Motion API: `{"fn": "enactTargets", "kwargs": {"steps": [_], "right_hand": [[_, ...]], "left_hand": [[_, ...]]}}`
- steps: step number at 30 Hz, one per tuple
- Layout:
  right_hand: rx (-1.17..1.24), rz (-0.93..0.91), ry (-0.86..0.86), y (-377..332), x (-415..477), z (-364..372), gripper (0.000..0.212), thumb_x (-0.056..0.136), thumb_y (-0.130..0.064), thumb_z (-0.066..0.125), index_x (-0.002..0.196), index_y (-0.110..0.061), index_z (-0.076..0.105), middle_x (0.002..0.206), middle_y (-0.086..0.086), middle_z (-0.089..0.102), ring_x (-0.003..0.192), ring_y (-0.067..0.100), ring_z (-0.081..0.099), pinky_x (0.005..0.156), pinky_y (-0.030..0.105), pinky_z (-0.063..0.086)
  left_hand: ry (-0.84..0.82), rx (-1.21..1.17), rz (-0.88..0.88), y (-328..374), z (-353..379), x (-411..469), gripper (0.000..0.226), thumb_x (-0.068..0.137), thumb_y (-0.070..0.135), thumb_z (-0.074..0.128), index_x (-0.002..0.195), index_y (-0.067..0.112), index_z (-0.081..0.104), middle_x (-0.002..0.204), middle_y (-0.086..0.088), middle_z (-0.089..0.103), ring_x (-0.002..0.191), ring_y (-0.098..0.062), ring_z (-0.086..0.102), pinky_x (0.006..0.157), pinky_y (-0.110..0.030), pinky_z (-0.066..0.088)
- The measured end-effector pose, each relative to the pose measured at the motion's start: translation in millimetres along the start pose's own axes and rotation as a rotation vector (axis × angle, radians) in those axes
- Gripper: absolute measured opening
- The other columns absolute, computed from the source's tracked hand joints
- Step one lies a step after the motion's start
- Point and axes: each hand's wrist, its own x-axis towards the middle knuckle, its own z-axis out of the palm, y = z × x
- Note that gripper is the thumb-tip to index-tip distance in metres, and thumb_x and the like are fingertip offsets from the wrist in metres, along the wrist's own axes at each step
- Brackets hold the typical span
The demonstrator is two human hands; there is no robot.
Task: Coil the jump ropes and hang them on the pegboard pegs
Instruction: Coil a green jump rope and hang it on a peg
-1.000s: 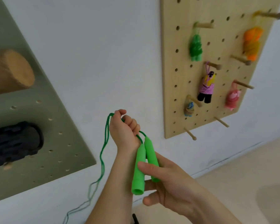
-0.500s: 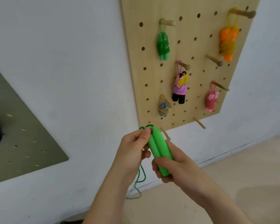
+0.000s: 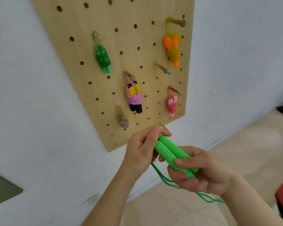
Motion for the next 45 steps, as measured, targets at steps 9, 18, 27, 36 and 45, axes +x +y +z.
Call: {"fn": "enactTargets", "kwargs": {"steps": [9, 18, 27, 36, 45], "right_hand": [[0.36, -0.138, -0.195, -7.8, 17.8, -41.6, 0.05, 0.097, -0.046, 0.046, 0.133, -0.011, 0.044, 0.088, 0.007, 0.048, 0.068, 0.013, 0.049, 0.05, 0.017, 0.046], [0.511, -0.356, 0.005, -2.1, 80.6, -28.1, 0.018, 0.094, -0.022, 0.06, 0.108, -0.016, 0.05, 0.069, -0.002, 0.035, 0.05, 0.004, 0.032, 0.036, 0.009, 0.025], [-0.755, -0.286, 1.236, -67.6, 125.4, -51.6, 0.005, 0.09, -0.003, 0.051, 0.088, -0.007, 0.054, 0.065, 0.003, 0.051, 0.05, 0.016, 0.043, 0.045, 0.024, 0.03], [-1.673, 0.191, 1.022, -94.7, 139.5, -72.5, 0.034, 0.087, -0.045, 0.059, 0.099, -0.017, 0.045, 0.089, 0.005, 0.061, 0.08, 0.029, 0.058, 0.065, 0.035, 0.045], [-1.127, 0.063, 0.481, -153.3, 98.7, -94.9, 0.021, 0.097, -0.015, 0.054, 0.089, -0.035, 0.052, 0.075, -0.025, 0.055, 0.067, -0.005, 0.052, 0.062, 0.011, 0.043]], "left_hand": [[-0.175, -0.075, -0.033, -11.9, 21.5, 75.6, 0.042, 0.091, 0.035, 0.053, 0.069, 0.003, 0.07, 0.05, -0.008, 0.05, 0.04, -0.018, 0.041, 0.04, -0.021, 0.032], [-0.247, -0.323, -0.298, -51.4, 4.5, 124.2, 0.048, 0.076, 0.067, 0.06, 0.071, 0.021, 0.071, 0.075, -0.023, 0.05, 0.049, -0.016, 0.045, 0.049, -0.027, 0.034], [-0.378, 1.25, 0.286, -78.5, -31.0, 148.9, 0.058, 0.073, 0.009, 0.063, 0.13, 0.015, 0.053, 0.084, -0.001, 0.066, 0.069, -0.023, 0.065, 0.055, -0.029, 0.042], [-0.607, 1.285, 0.751, -67.7, -56.6, 178.3, 0.022, 0.058, 0.004, 0.079, 0.062, 0.014, 0.06, 0.054, -0.002, 0.054, 0.047, -0.021, 0.052, 0.041, -0.025, 0.035], [-0.442, 0.94, 0.413, -47.5, -22.4, 195.2, 0.022, 0.093, 0.021, 0.059, 0.113, 0.025, 0.051, 0.081, 0.003, 0.065, 0.06, -0.008, 0.037, 0.051, -0.02, 0.026]]}}
